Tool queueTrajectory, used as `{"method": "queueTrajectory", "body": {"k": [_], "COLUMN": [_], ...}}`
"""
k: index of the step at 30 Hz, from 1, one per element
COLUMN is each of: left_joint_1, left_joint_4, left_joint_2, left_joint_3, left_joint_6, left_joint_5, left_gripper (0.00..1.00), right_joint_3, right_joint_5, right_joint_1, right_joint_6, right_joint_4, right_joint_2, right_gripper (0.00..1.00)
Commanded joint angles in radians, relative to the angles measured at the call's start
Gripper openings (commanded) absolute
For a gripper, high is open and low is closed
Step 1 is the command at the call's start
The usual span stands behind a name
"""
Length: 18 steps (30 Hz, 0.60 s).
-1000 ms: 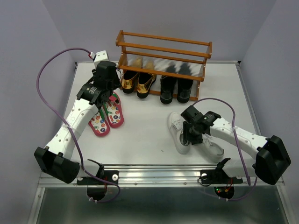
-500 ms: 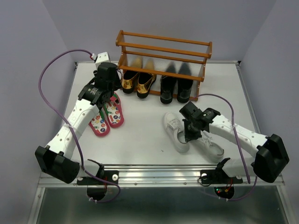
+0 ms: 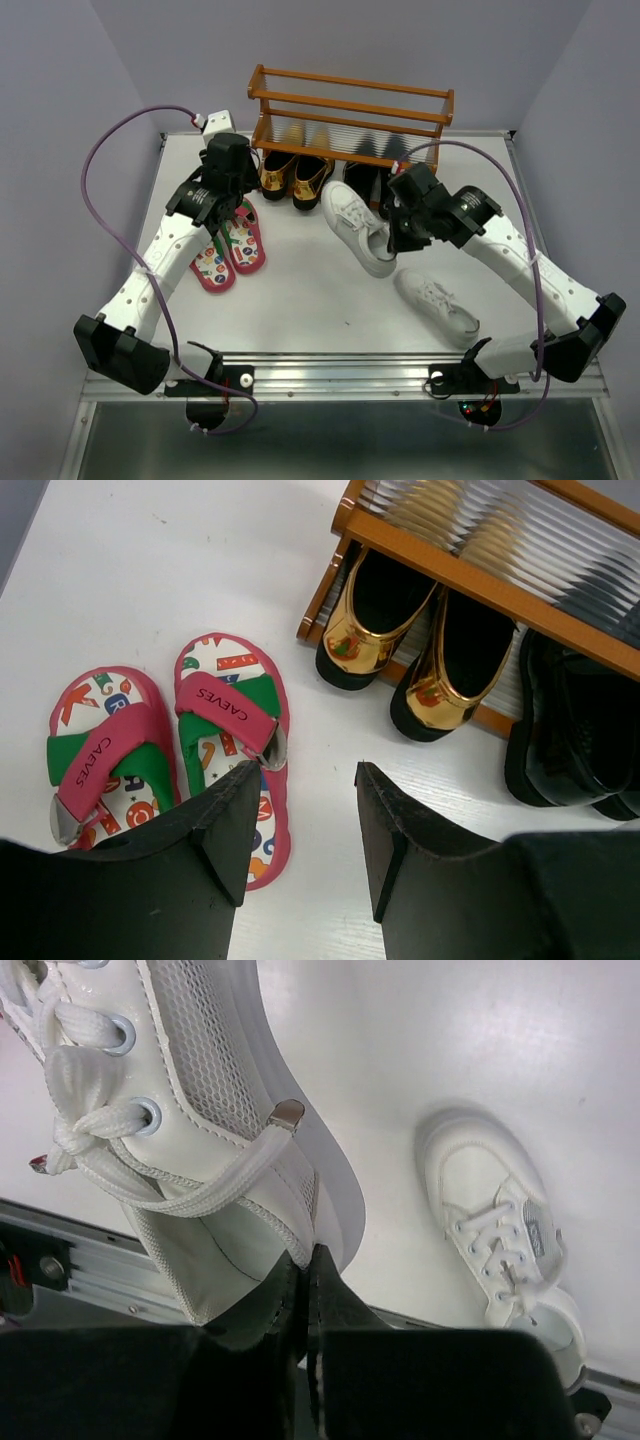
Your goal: Place and organize the shoes onto the shoe shelf
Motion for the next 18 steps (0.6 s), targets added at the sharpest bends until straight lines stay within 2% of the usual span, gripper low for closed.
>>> {"method": "queueTrajectory", "body": {"k": [1, 4, 7, 10, 11, 15, 18], "left_joint_1": [0.003, 0.003, 0.003, 0.003, 0.003, 0.003, 0.003], "left_joint_4": [0.064, 0.057, 0.047, 0.049, 0.047, 0.037, 0.035], "left_joint_2": [-0.073, -0.074, -0.074, -0.082, -0.088, -0.102, -0.103], "left_joint_3": [0.008, 0.008, 0.008, -0.002, -0.008, -0.021, -0.025], "left_joint_6": [-0.009, -0.011, -0.008, -0.005, -0.003, 0.005, 0.008], "left_joint_5": [-0.009, -0.009, -0.006, -0.004, -0.009, -0.027, -0.027], "left_gripper": [0.54, 0.54, 0.54, 0.54, 0.54, 0.54, 0.54], "right_joint_3": [0.198, 0.305, 0.556, 0.738, 0.872, 1.112, 1.067], "right_joint_5": [0.119, 0.169, 0.255, 0.317, 0.334, 0.320, 0.277], "right_joint_1": [0.009, 0.009, 0.009, 0.009, -0.013, -0.081, -0.156], "right_joint_6": [-0.033, -0.047, -0.059, -0.077, -0.082, -0.108, -0.084], "right_joint_4": [0.050, 0.082, 0.067, 0.021, 0.004, -0.013, 0.086], "right_joint_2": [0.054, 0.126, 0.236, 0.335, 0.407, 0.545, 0.542], "right_gripper": [0.01, 0.01, 0.01, 0.01, 0.01, 0.01, 0.01]}}
